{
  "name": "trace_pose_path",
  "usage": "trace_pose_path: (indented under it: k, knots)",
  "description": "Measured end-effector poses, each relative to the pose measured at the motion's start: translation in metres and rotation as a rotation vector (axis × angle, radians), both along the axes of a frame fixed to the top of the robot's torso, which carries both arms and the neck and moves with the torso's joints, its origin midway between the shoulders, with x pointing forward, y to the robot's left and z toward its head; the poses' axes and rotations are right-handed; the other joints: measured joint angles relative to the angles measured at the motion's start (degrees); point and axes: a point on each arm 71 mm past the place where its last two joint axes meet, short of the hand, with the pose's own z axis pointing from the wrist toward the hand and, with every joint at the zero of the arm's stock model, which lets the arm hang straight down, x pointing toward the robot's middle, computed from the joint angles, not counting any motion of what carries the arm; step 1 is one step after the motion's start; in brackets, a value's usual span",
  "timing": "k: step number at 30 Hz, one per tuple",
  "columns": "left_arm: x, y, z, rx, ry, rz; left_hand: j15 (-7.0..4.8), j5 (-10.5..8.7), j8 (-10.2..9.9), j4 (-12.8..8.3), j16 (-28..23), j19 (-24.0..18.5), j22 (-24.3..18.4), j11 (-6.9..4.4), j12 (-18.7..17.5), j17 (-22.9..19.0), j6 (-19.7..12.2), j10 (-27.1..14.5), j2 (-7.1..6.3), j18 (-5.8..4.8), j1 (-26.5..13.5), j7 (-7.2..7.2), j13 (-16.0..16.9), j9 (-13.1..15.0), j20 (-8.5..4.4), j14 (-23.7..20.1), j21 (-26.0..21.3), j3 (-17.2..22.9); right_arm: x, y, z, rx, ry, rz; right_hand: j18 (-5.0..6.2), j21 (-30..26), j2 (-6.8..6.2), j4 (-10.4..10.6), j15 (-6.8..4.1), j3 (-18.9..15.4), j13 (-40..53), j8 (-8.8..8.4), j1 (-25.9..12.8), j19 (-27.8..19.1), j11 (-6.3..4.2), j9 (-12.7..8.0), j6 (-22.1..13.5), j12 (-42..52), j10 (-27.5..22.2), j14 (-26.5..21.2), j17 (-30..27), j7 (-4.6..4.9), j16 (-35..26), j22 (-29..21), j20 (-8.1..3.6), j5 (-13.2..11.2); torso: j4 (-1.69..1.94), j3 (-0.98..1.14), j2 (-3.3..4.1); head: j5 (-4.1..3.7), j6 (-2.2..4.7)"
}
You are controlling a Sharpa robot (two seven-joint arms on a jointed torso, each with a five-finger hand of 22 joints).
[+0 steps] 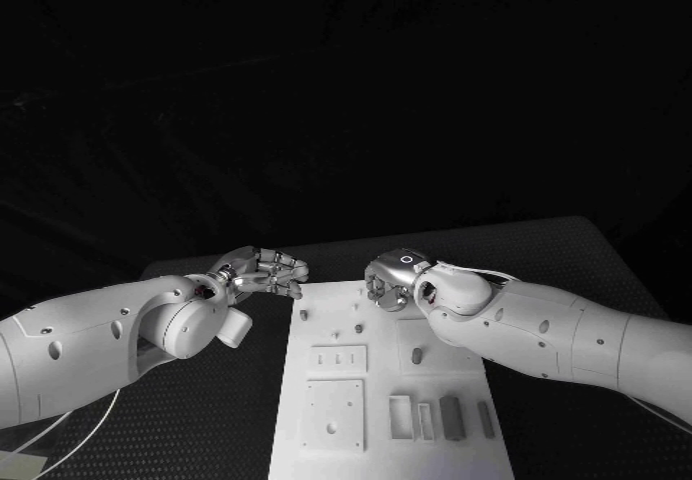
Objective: Assemble the parts on the task board
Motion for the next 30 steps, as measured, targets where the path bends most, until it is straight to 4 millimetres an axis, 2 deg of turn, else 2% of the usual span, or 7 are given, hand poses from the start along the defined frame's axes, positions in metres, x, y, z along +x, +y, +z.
trace_pose_path:
  k: [10,17,23,30]
  knots:
    - [0.0,-0.002,0.0,-0.006,0.003,-0.002,0.0,0.0,0.0,0.0,0.0,0.0,0.0,0.0,0.0,0.1,0.0,0.0,0.0,-0.2,0.0,0.0,0.0,0.1,0.0,0.0,0.0,0.0,0.008,0.015,0.0,0.0,-0.017,-0.016,0.0,0.2,0.0,0.0,0.0,0.0,0.1,0.0,0.0,0.0,0.0,0.0,0.0,0.0,0.0,0.0,0.0,-0.01,0.0,0.0,0.02,-0.1,0.03,0.07,0.09,0.55,0.01]
    - [-0.001,-0.003,0.0,-0.009,0.004,-0.005,0.0,0.0,0.0,0.0,0.0,0.0,0.0,0.0,0.0,0.1,0.0,0.0,0.0,-0.22,0.0,0.0,0.0,0.0,0.0,0.0,0.0,0.0,0.012,0.024,0.001,0.001,-0.031,-0.021,0.0,0.2,-0.01,0.0,0.01,0.0,0.2,0.0,0.0,0.0,0.0,0.0,0.0,0.0,0.0,0.0,0.0,-0.01,0.0,0.0,0.03,-0.2,0.09,0.17,0.21,0.37,0.19]
    - [-0.002,-0.005,0.002,-0.011,0.003,-0.009,0.0,0.0,-0.2,0.0,0.0,0.0,0.0,0.0,0.0,0.1,0.0,0.0,0.0,-0.24,0.0,0.0,0.0,0.1,0.0,0.0,0.0,0.0,0.015,0.028,0.001,-0.001,-0.043,-0.025,0.01,0.4,-0.09,0.0,0.01,0.3,0.2,0.01,-0.1,-0.2,-0.01,0.0,0.1,0.0,0.0,0.0,0.0,-0.11,0.2,0.0,-0.17,-0.2,0.17,0.24,0.3,0.71,0.17]
    - [-0.002,-0.004,0.004,-0.012,0.001,-0.009,0.0,0.0,-0.2,0.0,-0.2,0.0,0.0,0.0,0.0,0.1,0.0,0.0,0.0,-0.29,0.0,0.0,0.0,0.1,0.0,0.0,0.0,0.0,0.015,0.031,0.001,-0.001,-0.05,-0.025,0.01,0.4,-0.24,0.0,0.02,0.3,0.3,0.01,-0.2,-0.2,-0.01,0.0,0.2,0.0,0.0,0.0,0.0,-0.2,0.2,0.0,-0.16,-0.2,0.18,0.33,0.44,0.75,0.32]
